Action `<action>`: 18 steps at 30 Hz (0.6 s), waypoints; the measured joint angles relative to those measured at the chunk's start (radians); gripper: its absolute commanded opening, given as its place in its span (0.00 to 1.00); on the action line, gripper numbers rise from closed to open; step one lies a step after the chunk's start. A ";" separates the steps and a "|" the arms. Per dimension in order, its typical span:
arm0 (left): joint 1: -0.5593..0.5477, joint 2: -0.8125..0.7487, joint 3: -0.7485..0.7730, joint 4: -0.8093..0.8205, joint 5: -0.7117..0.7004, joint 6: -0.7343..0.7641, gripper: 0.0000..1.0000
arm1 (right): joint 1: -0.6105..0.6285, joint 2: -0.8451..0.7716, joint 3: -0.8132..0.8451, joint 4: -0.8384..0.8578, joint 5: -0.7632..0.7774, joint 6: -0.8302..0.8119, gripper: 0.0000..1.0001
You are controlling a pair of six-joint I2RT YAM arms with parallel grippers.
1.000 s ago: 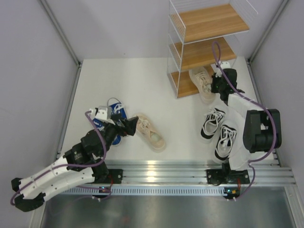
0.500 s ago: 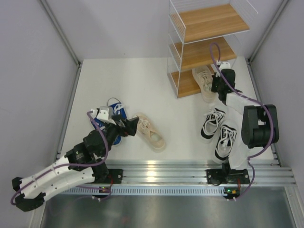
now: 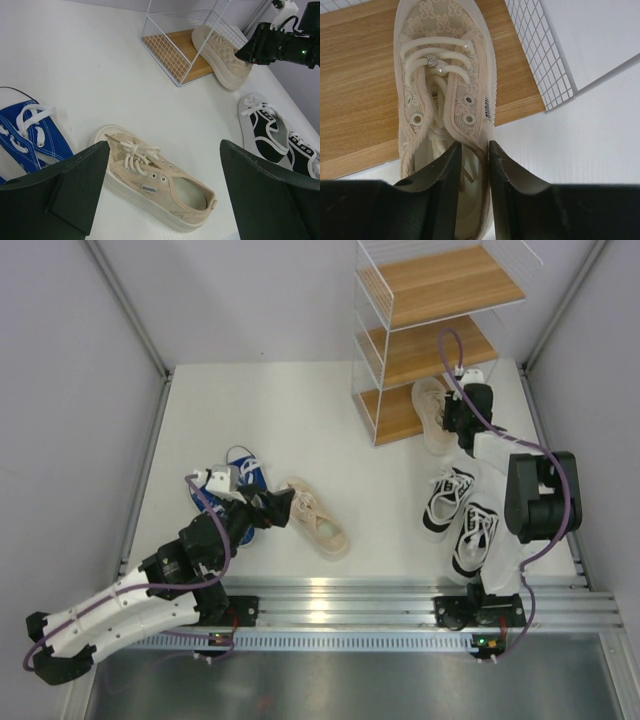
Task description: Place and organize the shoes onto the shoe shelf
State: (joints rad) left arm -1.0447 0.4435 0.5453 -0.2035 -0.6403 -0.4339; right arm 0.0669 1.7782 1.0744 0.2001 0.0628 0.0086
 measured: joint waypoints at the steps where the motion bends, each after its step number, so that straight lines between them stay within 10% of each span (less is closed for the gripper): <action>1: 0.000 0.000 -0.002 0.001 0.002 -0.006 0.97 | -0.002 0.000 0.000 0.000 -0.004 0.000 0.35; 18: 0.000 0.029 -0.093 0.027 0.079 -0.167 0.97 | -0.046 -0.204 -0.050 -0.037 -0.111 -0.122 0.77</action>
State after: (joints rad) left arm -1.0447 0.4728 0.4519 -0.1764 -0.5610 -0.6014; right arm 0.0208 1.5745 1.0248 0.1627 -0.0479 -0.1131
